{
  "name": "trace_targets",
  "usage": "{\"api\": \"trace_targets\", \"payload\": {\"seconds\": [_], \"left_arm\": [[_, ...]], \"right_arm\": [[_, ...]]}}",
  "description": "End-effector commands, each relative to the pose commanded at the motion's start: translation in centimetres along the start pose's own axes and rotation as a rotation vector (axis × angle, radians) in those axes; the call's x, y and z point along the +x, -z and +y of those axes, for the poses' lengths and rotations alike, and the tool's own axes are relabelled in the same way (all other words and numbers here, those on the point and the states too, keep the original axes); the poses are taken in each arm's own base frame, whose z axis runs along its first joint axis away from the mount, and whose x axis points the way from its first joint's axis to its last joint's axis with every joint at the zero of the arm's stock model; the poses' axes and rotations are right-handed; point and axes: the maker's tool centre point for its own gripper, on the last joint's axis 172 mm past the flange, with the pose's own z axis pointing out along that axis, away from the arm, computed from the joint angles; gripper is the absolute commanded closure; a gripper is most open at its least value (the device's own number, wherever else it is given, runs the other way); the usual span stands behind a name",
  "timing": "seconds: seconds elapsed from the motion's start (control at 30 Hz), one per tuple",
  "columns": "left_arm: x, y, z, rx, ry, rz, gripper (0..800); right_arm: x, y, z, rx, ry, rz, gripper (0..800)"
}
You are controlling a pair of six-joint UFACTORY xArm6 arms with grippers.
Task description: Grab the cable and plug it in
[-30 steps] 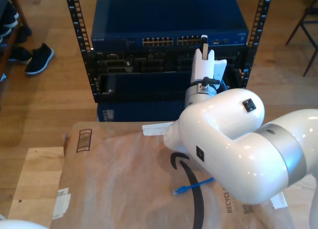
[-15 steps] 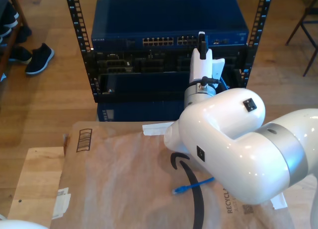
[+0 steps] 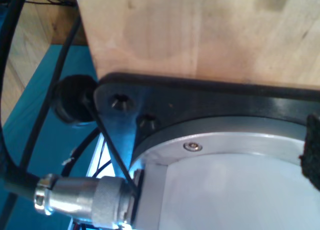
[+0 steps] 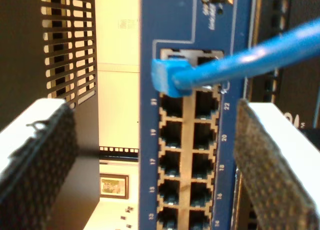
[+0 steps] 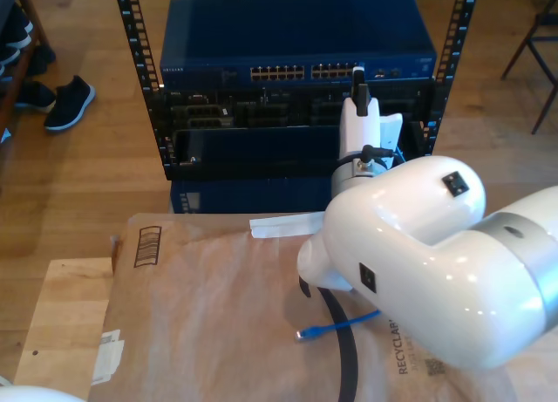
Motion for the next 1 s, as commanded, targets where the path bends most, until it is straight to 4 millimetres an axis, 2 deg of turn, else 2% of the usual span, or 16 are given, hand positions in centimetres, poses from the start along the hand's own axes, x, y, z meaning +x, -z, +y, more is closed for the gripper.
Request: {"api": "trace_targets", "payload": {"seconds": [0.1,0.2,0.27,0.37,0.43,0.53,0.63,0.8,0.9,1.0], "left_arm": [[0.0,0.0,0.0,-0.001,0.001,0.000,1],[0.0,0.0,0.0,-0.001,0.001,0.000,1],[0.0,0.1,0.0,-0.001,0.002,0.001,1],[0.0,0.0,0.0,-0.001,0.001,0.000,1],[0.0,0.0,0.0,-0.001,0.001,0.000,1],[0.0,0.0,0.0,-0.001,0.001,0.000,1],[0.0,0.0,0.0,0.000,0.000,0.000,1],[0.0,0.0,0.0,-0.001,0.001,0.000,1],[0.0,0.1,0.0,-0.001,0.002,0.001,1],[0.0,0.0,0.0,0.000,0.000,0.000,1]], "right_arm": [[0.9,1.6,0.9,-0.077,0.017,-0.018,251],[1.8,3.0,1.6,-0.146,0.027,-0.034,240],[1.9,3.5,1.4,-0.182,0.025,-0.050,240],[1.0,4.3,0.7,-0.222,0.063,-0.125,240],[1.2,4.2,0.6,-0.266,0.088,-0.157,239],[2.9,3.8,0.0,-0.348,0.131,-0.189,237],[5.0,3.3,0.3,-0.423,0.195,-0.209,210],[9.8,5.2,0.8,-0.506,0.340,-0.229,198],[12.2,6.7,1.4,-0.574,0.422,-0.273,126],[14.2,7.5,2.0,-0.642,0.470,-0.310,23]]}}
